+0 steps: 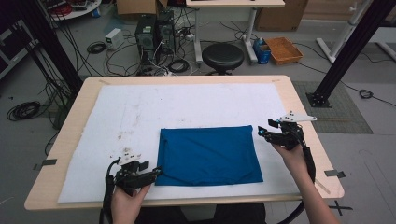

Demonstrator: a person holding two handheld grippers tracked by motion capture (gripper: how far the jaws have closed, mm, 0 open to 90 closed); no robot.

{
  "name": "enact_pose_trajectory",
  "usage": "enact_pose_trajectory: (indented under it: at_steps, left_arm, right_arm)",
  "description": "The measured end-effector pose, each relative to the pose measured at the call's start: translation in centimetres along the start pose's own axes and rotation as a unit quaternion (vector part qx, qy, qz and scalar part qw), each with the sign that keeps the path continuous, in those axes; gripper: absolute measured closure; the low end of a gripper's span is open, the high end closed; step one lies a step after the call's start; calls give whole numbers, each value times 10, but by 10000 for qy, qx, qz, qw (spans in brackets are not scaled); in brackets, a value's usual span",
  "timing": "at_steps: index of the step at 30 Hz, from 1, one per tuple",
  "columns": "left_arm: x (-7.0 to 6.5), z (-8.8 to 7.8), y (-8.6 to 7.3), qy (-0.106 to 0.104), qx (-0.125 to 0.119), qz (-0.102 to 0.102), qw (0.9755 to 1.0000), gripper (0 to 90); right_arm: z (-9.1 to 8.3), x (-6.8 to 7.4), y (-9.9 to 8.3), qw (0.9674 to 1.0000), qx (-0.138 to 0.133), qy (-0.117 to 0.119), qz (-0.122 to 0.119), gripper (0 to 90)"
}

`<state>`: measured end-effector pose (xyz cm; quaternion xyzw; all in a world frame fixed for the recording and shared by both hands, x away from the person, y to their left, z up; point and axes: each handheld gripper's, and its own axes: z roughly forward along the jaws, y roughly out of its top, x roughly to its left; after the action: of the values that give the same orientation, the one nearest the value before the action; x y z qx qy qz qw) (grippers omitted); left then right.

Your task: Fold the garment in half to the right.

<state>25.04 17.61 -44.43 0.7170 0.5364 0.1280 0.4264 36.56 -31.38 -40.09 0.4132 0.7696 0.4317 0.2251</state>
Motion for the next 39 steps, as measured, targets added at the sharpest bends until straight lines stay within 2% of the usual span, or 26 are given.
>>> enact_pose_trajectory:
  at_steps: [2, 7, 14, 17, 18, 19, 29, 31, 39]
  left_arm:
    - [-2, 2, 0, 21, -8, -81, 10000, 425]
    - [-8, 8, -2, 133, 78, -83, 9998, 450]
    - [-15, 11, -2, 232, 29, -175, 9996, 453]
    - [-19, 12, -2, 275, 29, -142, 9995, 499]
    - [-19, 12, -2, 275, 29, -142, 9995, 541]
    - [-22, 13, -3, 341, 48, -82, 9994, 555]
    - [-27, 15, -3, 490, 41, -47, 9988, 601]
    - [-27, 15, -3, 426, 6, -115, 9990, 635]
    - [-31, 19, -4, 445, -7, -88, 9990, 715]
  right_arm:
    - [0, 0, 0, 10000, 10, 2, 11, 431]
    - [2, 2, 0, 10000, 14, 28, -38, 432]
    - [4, 6, 1, 10000, 53, 70, -44, 431]
    - [5, 6, 1, 9999, 48, 79, -61, 431]
    - [5, 6, 1, 9999, 47, 82, -69, 431]
    - [5, 7, 1, 9999, 49, 87, -72, 431]
    - [7, 9, 1, 9999, 76, 120, -88, 431]
    - [8, 10, 1, 9998, 65, 120, -110, 431]
    - [8, 18, 6, 9996, 13, 208, -195, 432]
